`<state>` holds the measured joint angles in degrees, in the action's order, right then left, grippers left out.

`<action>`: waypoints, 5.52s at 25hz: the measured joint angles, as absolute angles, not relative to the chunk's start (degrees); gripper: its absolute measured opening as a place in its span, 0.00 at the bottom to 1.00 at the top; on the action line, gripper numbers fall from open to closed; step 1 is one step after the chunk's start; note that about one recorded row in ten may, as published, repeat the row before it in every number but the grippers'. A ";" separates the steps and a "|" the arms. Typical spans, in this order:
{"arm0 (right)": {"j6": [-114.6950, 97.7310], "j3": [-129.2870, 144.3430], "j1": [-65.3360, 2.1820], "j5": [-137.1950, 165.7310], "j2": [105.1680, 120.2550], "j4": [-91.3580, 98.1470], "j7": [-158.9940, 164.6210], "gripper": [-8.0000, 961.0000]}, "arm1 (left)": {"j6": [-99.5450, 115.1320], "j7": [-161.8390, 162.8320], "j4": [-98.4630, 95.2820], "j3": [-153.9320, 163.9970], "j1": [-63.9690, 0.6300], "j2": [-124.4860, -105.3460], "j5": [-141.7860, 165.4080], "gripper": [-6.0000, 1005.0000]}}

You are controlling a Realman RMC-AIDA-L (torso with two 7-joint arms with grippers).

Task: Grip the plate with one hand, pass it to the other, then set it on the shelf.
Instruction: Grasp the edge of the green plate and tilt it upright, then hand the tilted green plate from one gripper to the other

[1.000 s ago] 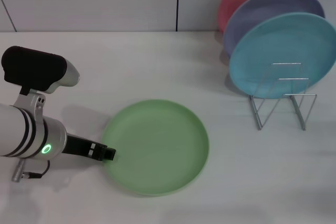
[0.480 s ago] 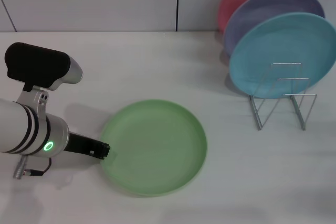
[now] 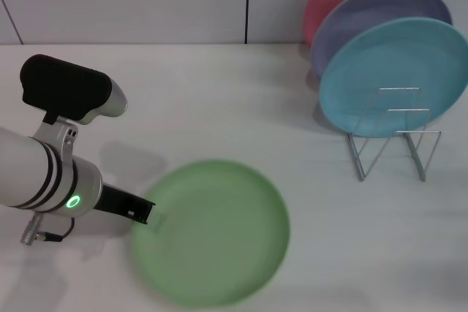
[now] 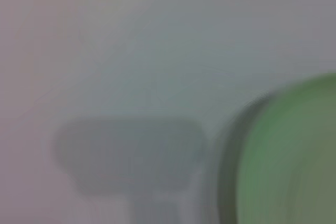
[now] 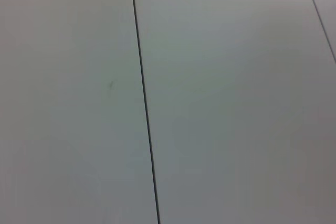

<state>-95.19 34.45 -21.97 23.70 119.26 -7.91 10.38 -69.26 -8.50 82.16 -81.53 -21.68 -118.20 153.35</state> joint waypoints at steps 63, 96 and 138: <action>-88.10 59.51 -42.55 135.41 117.20 87.83 148.04 0.85 | -46.05 -18.99 97.88 -85.35 -12.95 -118.19 151.69 0.04; -78.49 64.79 -48.84 140.70 118.40 73.09 146.15 0.84 | -46.77 -19.11 99.34 -84.75 -12.92 -118.15 151.52 0.07; -78.22 66.31 -50.21 140.84 118.59 69.96 146.56 0.42 | -47.72 -19.51 100.86 -84.37 -12.16 -118.13 151.08 0.10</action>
<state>-78.22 66.31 -50.21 140.84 118.59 69.96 146.56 -47.72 -19.51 100.86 -84.37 -12.16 -118.13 151.08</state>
